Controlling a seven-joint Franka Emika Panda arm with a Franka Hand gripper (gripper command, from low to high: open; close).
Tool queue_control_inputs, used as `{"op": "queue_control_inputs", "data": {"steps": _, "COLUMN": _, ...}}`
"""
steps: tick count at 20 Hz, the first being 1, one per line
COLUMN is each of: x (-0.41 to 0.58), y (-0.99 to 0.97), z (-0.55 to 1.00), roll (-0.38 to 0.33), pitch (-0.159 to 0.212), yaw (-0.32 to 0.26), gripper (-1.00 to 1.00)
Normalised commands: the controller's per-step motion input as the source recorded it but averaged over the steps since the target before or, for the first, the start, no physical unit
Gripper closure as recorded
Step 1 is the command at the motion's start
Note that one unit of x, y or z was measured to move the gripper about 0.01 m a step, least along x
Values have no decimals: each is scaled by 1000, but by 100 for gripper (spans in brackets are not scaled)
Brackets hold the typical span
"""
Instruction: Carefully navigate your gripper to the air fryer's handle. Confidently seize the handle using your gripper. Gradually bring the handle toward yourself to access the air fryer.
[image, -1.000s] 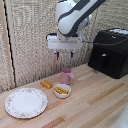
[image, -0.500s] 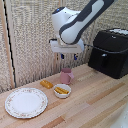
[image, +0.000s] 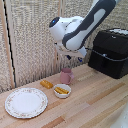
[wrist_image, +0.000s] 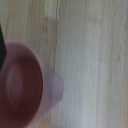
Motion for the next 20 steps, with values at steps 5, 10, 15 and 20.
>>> {"op": "queue_control_inputs", "data": {"steps": 5, "x": 83, "y": -433, "z": -13, "roll": -374, "pitch": -144, "yaw": 0, "gripper": -100}}
{"op": "queue_control_inputs", "data": {"steps": 10, "x": 82, "y": -506, "z": -113, "roll": -289, "pitch": -122, "yaw": 21, "gripper": -100}}
{"op": "queue_control_inputs", "data": {"steps": 15, "x": 3, "y": -532, "z": -202, "roll": -190, "pitch": -101, "yaw": 32, "gripper": -100}}
{"op": "queue_control_inputs", "data": {"steps": 20, "x": -6, "y": -572, "z": -261, "roll": -33, "pitch": -105, "yaw": 18, "gripper": -100}}
